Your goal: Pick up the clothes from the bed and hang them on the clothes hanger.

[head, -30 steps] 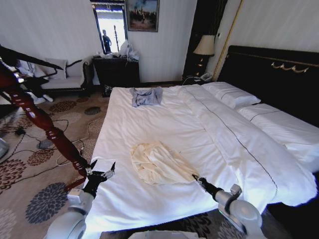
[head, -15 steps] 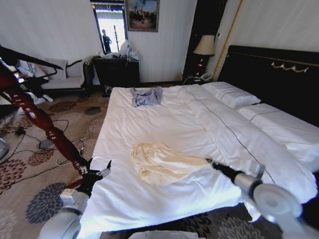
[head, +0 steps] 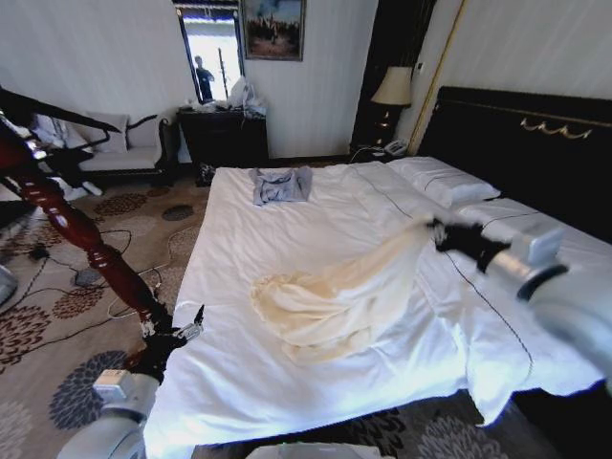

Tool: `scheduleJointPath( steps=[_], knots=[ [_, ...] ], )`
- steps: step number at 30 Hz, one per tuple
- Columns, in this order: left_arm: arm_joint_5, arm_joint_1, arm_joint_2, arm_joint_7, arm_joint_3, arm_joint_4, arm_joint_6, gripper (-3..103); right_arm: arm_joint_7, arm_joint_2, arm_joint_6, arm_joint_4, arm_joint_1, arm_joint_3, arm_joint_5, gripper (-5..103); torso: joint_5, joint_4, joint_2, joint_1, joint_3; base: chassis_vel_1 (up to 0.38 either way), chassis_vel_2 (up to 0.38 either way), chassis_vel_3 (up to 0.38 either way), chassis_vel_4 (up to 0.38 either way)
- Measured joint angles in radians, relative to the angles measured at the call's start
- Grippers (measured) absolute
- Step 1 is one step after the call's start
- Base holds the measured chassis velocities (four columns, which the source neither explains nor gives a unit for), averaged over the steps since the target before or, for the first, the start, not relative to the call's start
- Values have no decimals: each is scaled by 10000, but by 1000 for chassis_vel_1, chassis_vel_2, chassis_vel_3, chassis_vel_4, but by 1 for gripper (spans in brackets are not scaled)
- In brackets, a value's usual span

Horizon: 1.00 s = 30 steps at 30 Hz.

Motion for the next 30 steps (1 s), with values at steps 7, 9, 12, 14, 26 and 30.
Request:
scheduleJointPath(
  steps=[7,9,12,14,26,30],
  knots=[
    [64,-124,31,-168,128,-184,148,100,-610,-2078,1028,-1028,1683,-212,472,0,2,1,-1,0,1,0,0,0,0],
    [41,-164,87,-187,103,-215,177,100,-658,-2649,1252,-1593,2519,-320,937,0,2,1,-1,0,1,0,0,0,0],
    [-49,-242,152,-238,96,-235,252,100,-656,-3209,1435,-2250,3226,-352,1546,0,4,-1,0,0,0,0,0,0,0],
    [-89,-286,184,-273,115,-244,289,100,-652,-3475,1535,-2553,3430,-339,1781,0,5,-2,0,0,-1,0,0,0,0],
    [-556,-562,285,-476,-98,-444,533,100,-869,-7116,2757,-5833,2239,1275,2574,0,4,0,-1,0,0,0,0,0,0],
    [-696,-471,250,-473,-295,-448,531,100,-904,-8225,2925,-6434,1475,2145,2818,0,4,-1,0,0,0,0,0,0,0]
  ],
)
